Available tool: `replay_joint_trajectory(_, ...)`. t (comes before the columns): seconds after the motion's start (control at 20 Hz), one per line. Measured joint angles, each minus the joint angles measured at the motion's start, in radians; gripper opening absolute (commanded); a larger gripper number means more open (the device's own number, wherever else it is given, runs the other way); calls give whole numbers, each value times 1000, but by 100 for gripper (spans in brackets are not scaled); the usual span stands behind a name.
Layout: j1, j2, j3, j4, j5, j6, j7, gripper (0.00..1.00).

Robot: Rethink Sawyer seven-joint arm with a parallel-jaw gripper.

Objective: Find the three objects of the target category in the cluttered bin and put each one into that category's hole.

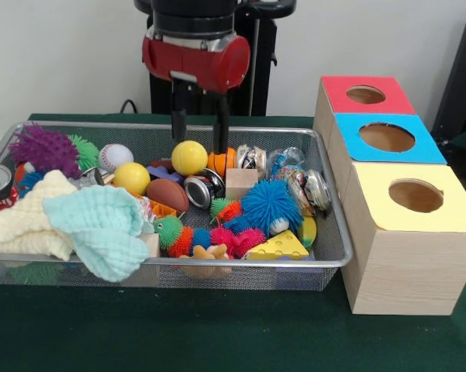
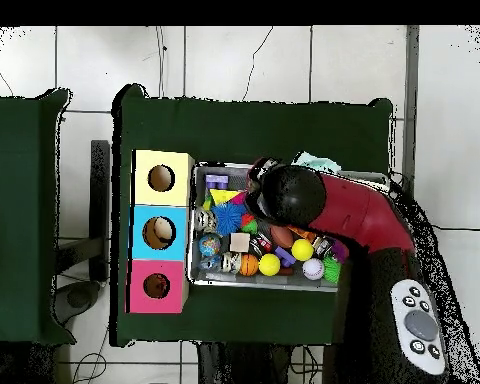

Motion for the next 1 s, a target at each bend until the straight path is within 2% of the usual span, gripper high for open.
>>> replay_joint_trajectory(0.45, 44, 75, -79, -8, 48, 0, 7, 100)
replay_joint_trajectory(1.0, 93, 110, -145, -10, 133, -56, 7, 100)
